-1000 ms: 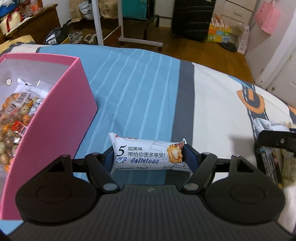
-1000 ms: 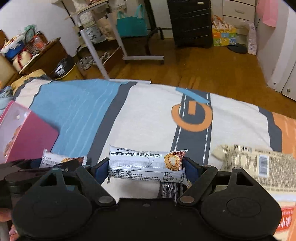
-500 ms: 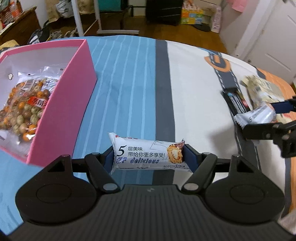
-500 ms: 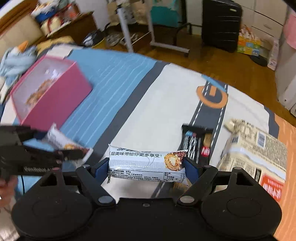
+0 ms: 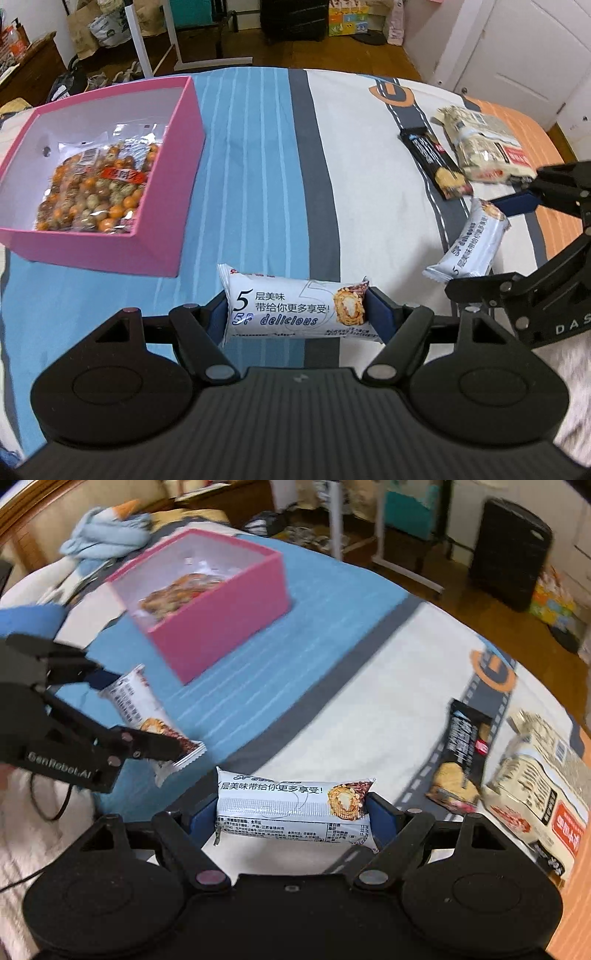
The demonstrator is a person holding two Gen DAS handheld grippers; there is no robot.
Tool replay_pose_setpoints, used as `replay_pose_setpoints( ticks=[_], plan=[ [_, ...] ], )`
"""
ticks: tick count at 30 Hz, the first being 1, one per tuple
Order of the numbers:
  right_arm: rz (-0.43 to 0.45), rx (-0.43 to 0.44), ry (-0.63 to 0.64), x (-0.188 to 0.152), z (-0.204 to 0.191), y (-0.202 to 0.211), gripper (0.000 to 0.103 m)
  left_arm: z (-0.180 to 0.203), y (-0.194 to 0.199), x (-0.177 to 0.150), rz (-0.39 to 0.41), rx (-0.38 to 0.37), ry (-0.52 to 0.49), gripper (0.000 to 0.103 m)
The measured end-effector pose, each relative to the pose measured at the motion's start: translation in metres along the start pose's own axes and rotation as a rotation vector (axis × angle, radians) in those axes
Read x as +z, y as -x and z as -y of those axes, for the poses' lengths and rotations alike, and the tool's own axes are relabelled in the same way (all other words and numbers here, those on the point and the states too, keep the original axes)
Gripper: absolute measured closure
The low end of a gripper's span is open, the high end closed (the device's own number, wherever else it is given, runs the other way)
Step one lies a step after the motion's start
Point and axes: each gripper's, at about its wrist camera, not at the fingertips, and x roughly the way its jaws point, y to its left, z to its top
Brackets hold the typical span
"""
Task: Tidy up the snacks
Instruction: 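Carry both white bars over the pink box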
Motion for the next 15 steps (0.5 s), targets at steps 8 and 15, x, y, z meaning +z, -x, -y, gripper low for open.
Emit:
replay_pose_setpoints(
  ticks=[8,15],
  plan=[
    [0.036,0.047,0.208,0.002,-0.065,0.031,0.017,-0.016,0.04,-0.021,0.005,0.038,-0.041,0.029],
    [0.126,0.07,0.316,0.027,-0.106,0.045,0.017,-0.051,0.078,-0.022,0.071,0.007,0.005,0.029]
  ],
)
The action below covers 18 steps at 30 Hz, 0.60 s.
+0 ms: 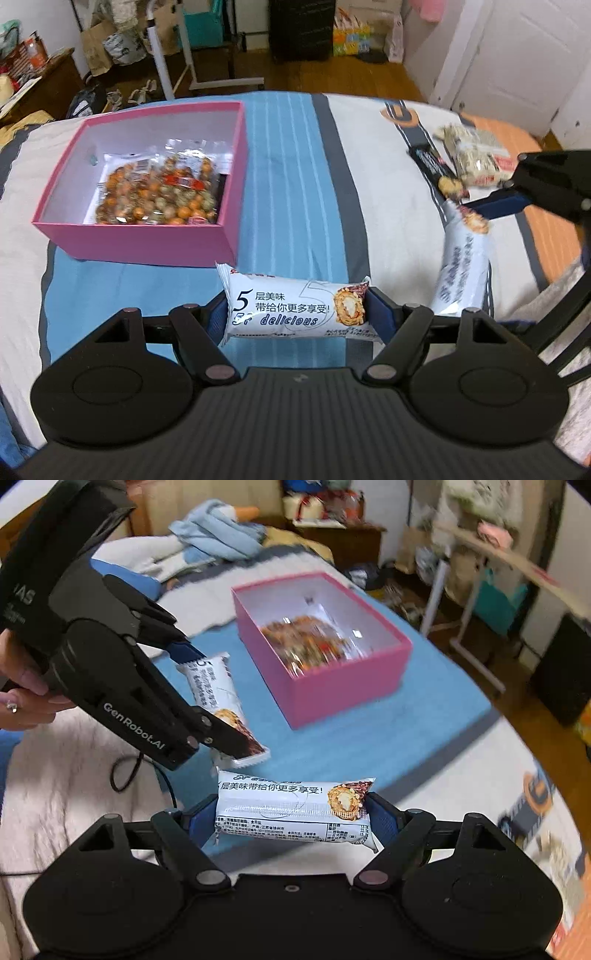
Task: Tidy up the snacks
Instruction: 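Carry both white bars over the pink box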
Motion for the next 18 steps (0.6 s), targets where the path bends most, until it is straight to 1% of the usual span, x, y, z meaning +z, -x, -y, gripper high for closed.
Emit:
replay_pose_setpoints(
  ticks=[5,10,14,18],
  plan=[
    [0.051,0.002,0.045,0.031,-0.004,-0.009,0.017,-0.03,0.013,0.01,0.045,0.026,0.041,0.029],
    [0.103,0.007,0.07,0.066,-0.001,-0.031,0.017,-0.063,0.015,0.025,0.07,0.053,0.089,0.029],
    [0.127,0.003,0.096,0.095,0.003,-0.06,0.016,-0.097,0.007,0.042,0.088,0.075,0.161,0.029],
    [0.14,0.002,0.09,0.124,0.015,-0.097,0.016,-0.135,-0.014,0.056,0.111,0.104,0.259,0.029]
  ],
)
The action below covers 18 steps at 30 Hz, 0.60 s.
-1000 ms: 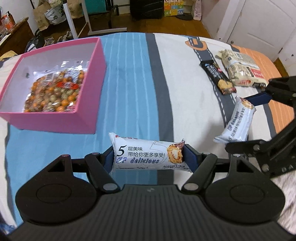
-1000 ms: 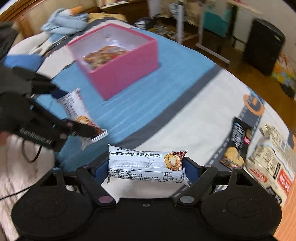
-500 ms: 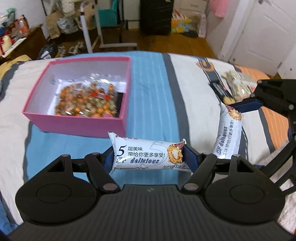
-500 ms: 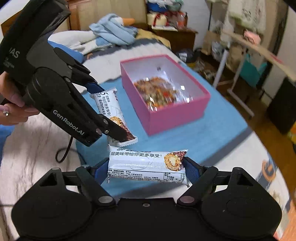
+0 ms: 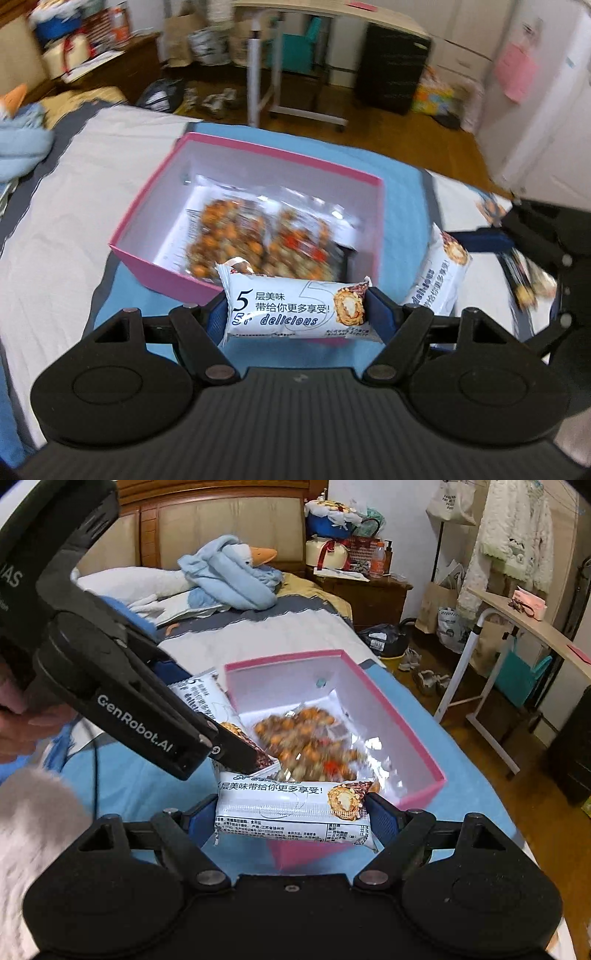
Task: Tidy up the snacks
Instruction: 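Carry both white bars over the pink box, then lower the white bars into the box and open both tools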
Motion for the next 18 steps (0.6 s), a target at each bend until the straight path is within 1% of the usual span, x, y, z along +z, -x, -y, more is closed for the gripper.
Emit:
replay_pose_setpoints(
  ticks=[3,6,8,10,12,15,16,18],
  plan=[
    [0.002,-0.01,-0.005,0.014,0.012,-0.027,0.016,-0.022,-0.025,0.013,0.018,0.016,0.058,0.029],
    [0.0,-0.017,0.021,0.025,0.02,-0.054,0.016,-0.037,-0.05,0.024,0.019,0.038,0.085,0.029],
    [-0.008,-0.017,0.048,0.03,0.022,-0.07,0.016,-0.044,-0.067,0.03,0.003,0.061,0.09,0.029],
    [-0.022,-0.024,0.081,0.034,0.023,-0.088,0.016,-0.048,-0.083,0.035,-0.011,0.097,0.074,0.029],
    [-0.019,-0.018,0.124,0.038,0.02,-0.103,0.015,-0.053,-0.095,0.039,-0.023,0.124,0.078,0.029],
    [-0.032,-0.003,0.169,0.042,0.015,-0.123,0.013,-0.066,-0.11,0.042,-0.029,0.126,0.158,0.028],
    [-0.042,-0.007,0.185,0.044,0.014,-0.129,0.013,-0.069,-0.114,0.042,-0.033,0.129,0.181,0.03],
    [-0.069,-0.02,0.214,0.047,0.01,-0.142,0.013,-0.074,-0.12,0.042,-0.027,0.12,0.218,0.03]
  ],
)
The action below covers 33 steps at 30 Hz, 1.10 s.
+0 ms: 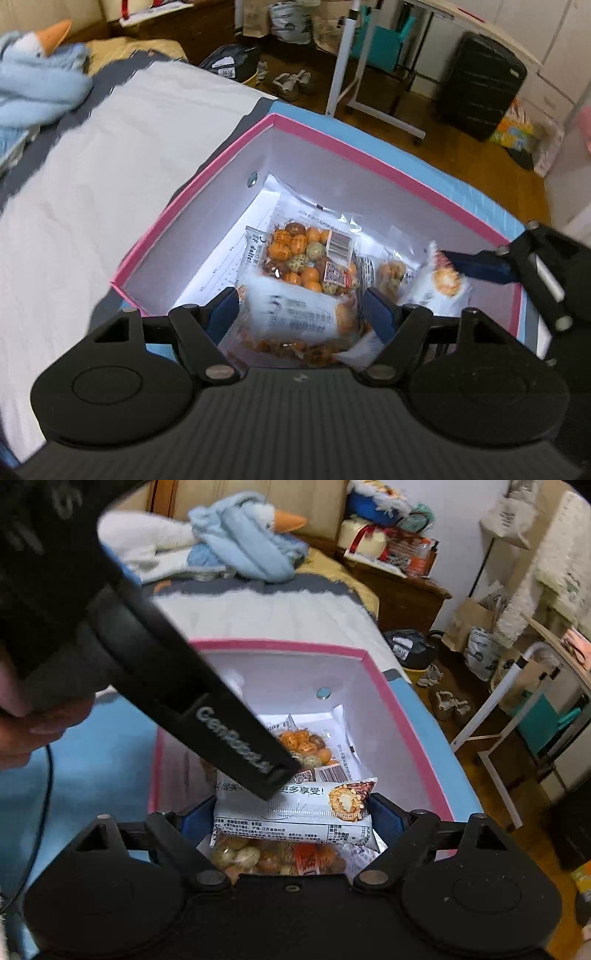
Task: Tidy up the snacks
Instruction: 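Lower the white bars into the box and open both tools, then move both tools toward the black 'NB' cracker pack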
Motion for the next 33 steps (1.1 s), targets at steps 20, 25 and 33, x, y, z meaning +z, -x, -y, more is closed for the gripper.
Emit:
replay_pose_setpoints(
  ticks=[20,25,33],
  plan=[
    [0.127,0.068,-0.233,-0.069,0.022,0.126,0.004,0.025,0.081,-0.039,0.099,-0.039,-0.196,0.026],
    [0.18,0.04,-0.277,-0.096,0.038,0.189,0.004,0.051,0.12,-0.053,0.122,-0.066,-0.28,0.023],
    [0.01,-0.101,-0.445,-0.146,0.062,0.257,0.004,0.108,0.155,-0.081,0.114,-0.1,-0.443,0.018]
  ],
)
